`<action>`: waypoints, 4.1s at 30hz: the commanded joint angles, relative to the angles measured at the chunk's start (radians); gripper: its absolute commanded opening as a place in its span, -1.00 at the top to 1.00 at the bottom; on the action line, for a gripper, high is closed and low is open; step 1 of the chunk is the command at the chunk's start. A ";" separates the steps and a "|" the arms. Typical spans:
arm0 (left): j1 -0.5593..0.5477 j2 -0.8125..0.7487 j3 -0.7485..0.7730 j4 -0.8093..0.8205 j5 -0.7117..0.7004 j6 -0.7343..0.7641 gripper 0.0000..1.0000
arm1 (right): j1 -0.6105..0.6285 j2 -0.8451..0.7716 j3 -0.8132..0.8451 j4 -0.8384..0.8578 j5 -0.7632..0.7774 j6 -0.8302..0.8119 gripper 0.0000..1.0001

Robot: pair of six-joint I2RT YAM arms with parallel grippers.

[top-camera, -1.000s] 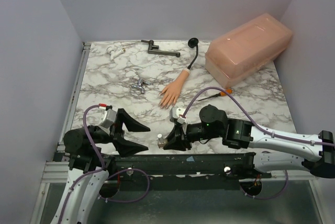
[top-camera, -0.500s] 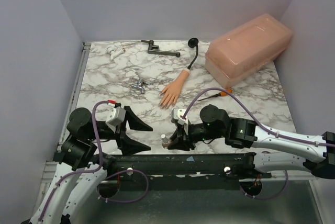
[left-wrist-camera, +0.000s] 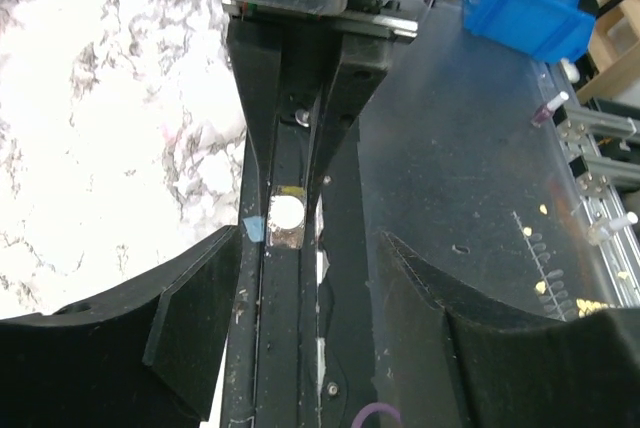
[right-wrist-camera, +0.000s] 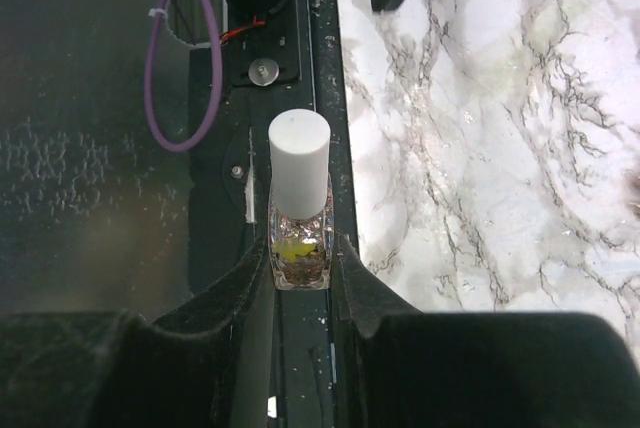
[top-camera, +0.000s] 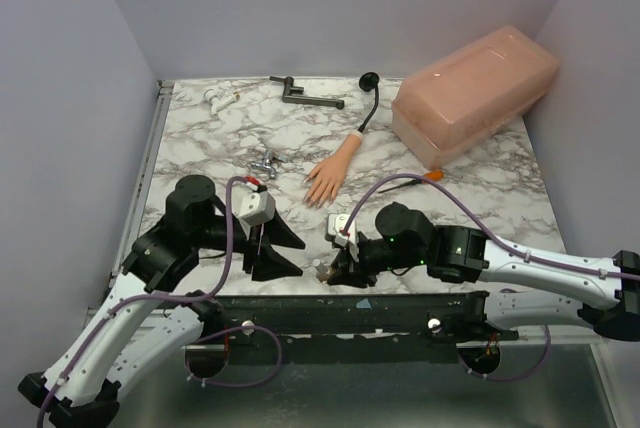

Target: Paint the nails

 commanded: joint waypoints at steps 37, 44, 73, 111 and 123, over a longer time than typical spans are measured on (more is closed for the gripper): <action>-0.193 0.094 -0.067 0.052 -0.219 0.137 0.12 | 0.008 0.076 0.126 -0.075 0.014 -0.093 0.99; -0.204 0.065 -0.082 0.061 -0.257 0.136 0.26 | 0.007 0.093 0.133 -0.074 0.017 -0.085 0.99; -0.241 0.090 -0.080 0.121 -0.550 -0.216 1.00 | 0.008 0.089 -0.013 0.210 0.329 -0.096 0.99; -0.285 0.099 -0.125 0.109 -0.802 -0.303 1.00 | -0.004 0.155 -0.391 0.804 0.502 -0.089 0.99; -0.285 0.052 -0.075 0.040 -0.932 -0.289 1.00 | -0.012 0.152 -0.400 0.808 0.476 -0.087 0.99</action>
